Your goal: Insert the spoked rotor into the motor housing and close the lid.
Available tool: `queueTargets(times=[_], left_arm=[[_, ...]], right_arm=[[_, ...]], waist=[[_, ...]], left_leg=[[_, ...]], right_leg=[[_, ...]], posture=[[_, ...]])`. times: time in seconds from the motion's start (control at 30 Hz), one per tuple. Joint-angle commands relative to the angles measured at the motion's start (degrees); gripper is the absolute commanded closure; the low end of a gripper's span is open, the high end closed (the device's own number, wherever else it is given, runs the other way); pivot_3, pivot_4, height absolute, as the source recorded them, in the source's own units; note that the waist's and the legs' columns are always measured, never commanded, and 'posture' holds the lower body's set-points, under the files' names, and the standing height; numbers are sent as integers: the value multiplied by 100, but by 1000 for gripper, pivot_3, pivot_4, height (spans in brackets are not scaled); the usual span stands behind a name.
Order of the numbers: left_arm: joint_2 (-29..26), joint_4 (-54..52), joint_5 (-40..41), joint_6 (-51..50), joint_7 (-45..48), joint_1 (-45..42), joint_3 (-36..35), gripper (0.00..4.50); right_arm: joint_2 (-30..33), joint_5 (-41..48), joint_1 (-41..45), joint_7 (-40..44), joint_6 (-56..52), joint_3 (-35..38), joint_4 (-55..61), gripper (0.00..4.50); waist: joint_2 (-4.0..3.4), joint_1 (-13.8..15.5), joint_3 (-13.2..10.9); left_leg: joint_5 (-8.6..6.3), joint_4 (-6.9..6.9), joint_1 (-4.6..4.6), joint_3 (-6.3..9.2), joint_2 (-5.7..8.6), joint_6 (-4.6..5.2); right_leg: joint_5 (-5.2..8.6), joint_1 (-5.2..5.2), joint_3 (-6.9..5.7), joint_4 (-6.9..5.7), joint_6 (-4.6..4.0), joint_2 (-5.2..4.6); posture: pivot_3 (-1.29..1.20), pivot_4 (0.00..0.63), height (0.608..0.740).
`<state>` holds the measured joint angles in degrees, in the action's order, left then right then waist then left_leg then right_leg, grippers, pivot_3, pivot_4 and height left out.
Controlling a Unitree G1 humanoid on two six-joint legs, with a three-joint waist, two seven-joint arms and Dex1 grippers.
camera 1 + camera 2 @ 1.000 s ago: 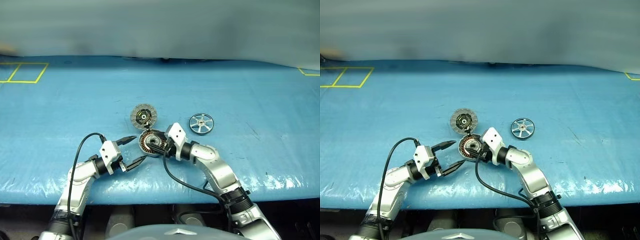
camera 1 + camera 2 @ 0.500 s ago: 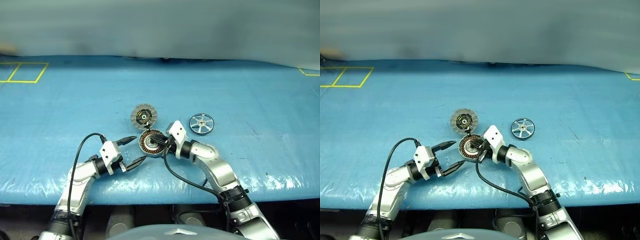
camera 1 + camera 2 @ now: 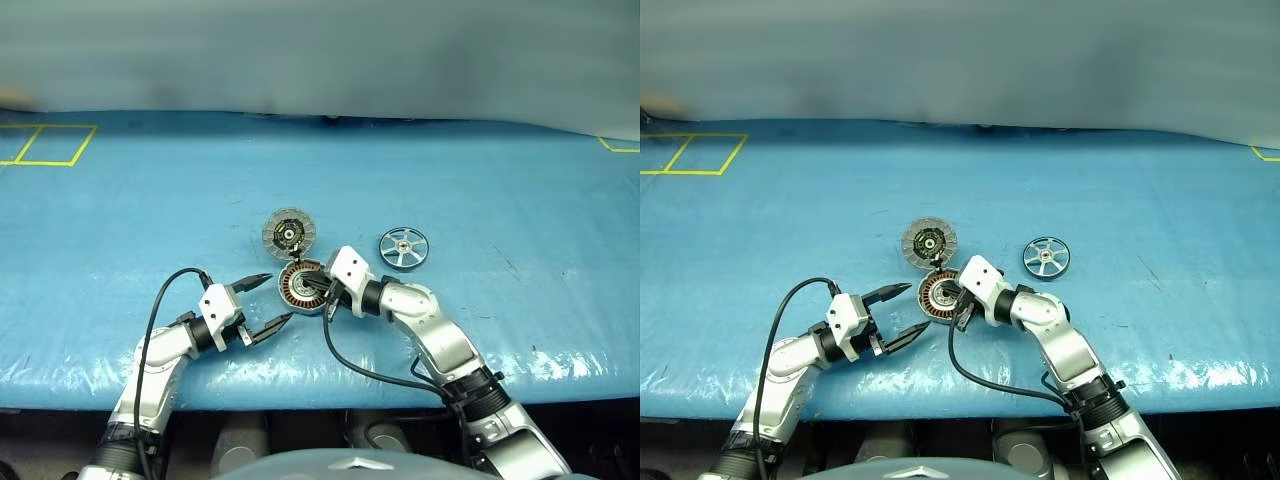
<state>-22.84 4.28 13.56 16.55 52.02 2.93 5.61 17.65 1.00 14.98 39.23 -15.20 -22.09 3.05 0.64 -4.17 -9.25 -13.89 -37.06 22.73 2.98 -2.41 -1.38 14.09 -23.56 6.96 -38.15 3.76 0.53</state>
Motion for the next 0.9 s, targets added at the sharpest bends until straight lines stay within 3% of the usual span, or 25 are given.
queueTargets(times=[0.03,0.3,0.5,0.9], left_arm=[[1,-23,3,79,-24,9,5,349],[-11,-15,-2,74,-22,43,3,349],[-6,-27,-6,74,-44,85,6,349],[18,41,-21,106,-97,59,35,349]], right_arm=[[229,-410,-121,23,-88,-298,49,4488],[123,-487,-143,-417,-187,-89,123,4488],[-15,97,-185,-257,-323,275,569,4488],[-164,85,-135,-364,-354,309,373,4488]], waist=[[0,11,0],[5,30,4],[5,38,3],[4,30,3]], left_leg=[[0,0,0,0,0,0],[0,-5,-4,-1,1,0],[0,-3,2,0,1,-1],[0,-1,9,-1,0,-1]], right_leg=[[0,1,0,0,0,0],[0,8,1,4,0,-2],[-1,6,0,9,0,-2],[-5,0,0,13,7,-2]], posture=[[0,150,740],[0,150,740],[0,150,740],[0,150,740]])
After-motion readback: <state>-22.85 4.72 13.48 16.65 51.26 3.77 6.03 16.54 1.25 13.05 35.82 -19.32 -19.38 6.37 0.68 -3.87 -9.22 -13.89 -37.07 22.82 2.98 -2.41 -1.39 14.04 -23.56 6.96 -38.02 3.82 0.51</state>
